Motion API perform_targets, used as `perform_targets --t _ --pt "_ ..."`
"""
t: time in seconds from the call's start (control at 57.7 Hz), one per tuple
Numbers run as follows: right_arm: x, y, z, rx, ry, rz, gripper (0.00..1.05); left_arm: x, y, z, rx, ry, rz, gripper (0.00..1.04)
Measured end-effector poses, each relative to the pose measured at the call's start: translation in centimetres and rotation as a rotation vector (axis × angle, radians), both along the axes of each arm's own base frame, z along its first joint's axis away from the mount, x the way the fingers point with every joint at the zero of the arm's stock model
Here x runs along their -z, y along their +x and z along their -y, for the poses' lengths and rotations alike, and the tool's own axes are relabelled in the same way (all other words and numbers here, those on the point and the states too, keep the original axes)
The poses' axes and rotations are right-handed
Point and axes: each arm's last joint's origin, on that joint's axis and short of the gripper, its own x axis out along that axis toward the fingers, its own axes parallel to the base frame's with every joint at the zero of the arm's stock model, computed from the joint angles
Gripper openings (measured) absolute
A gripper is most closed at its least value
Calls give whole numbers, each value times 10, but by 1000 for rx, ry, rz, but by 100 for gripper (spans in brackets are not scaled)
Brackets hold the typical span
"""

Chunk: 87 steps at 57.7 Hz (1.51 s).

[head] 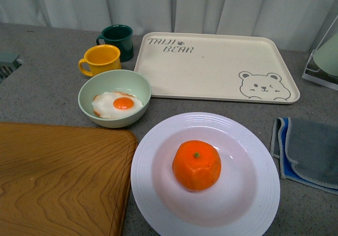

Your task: Place orange and plate with both arms

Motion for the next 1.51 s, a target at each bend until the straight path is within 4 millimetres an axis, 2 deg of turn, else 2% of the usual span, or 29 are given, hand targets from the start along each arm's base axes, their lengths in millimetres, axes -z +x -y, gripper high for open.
perform_targets --t 0.277,0.502,1.507 --pt "0 0 0 0 0 0 95 -2 -23 -16 0 -2 8 4" --pt "0 0 0 0 0 0 95 -8 -33 -29 -5 -3 27 4" --pt "0 0 0 0 0 0 95 -12 -64 -30 -3 -3 42 4"
